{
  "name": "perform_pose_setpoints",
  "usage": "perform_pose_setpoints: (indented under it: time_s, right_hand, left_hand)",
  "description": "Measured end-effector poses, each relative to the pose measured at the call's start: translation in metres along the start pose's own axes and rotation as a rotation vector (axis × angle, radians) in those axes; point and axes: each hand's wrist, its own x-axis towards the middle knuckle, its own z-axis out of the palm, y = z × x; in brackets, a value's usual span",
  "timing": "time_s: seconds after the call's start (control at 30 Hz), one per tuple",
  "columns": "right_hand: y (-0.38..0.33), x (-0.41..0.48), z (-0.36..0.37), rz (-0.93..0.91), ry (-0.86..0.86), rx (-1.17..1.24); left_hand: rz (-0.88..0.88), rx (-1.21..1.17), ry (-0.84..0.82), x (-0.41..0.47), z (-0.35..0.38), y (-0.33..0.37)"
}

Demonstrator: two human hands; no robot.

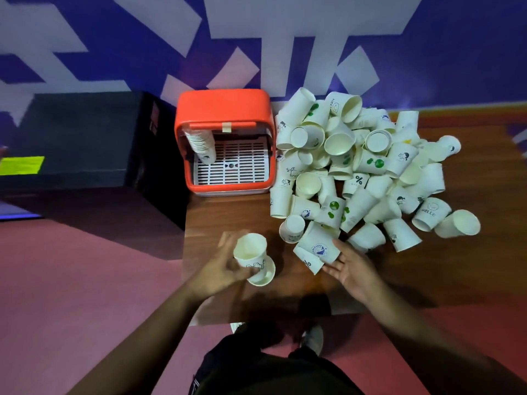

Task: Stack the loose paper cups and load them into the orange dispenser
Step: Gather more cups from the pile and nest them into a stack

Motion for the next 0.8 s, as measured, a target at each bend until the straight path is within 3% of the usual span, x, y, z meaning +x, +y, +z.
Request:
perform_pose_setpoints:
  time_s: [0.2,0.37,0.5,0.57,0.8]
  right_hand:
    - [0.003,-0.012,0.016,0.017,-0.085,-0.033]
    - [0.011,-0.021,0.024,0.032,-0.158,-0.065]
    - [0.018,-0.028,0.039,0.045,-0.224,-0.131]
    - [0.021,-0.03,0.048,0.075,-0.289,-0.144]
    - [0.019,-0.027,0.069,0.168,-0.453,-0.153]
  left_hand:
    - [0.004,0.194,0.034,-0.009,0.041,-0.019]
    - [-0.082,0.354,-0.036,-0.01,0.051,-0.027]
    - [0.003,0.074,0.085,-0.015,0.042,-0.003]
    - [0.022,-0.093,0.047,-0.017,0.036,0.011]
    - [0.042,-0.278,0.105,-0.009,0.02,0.02]
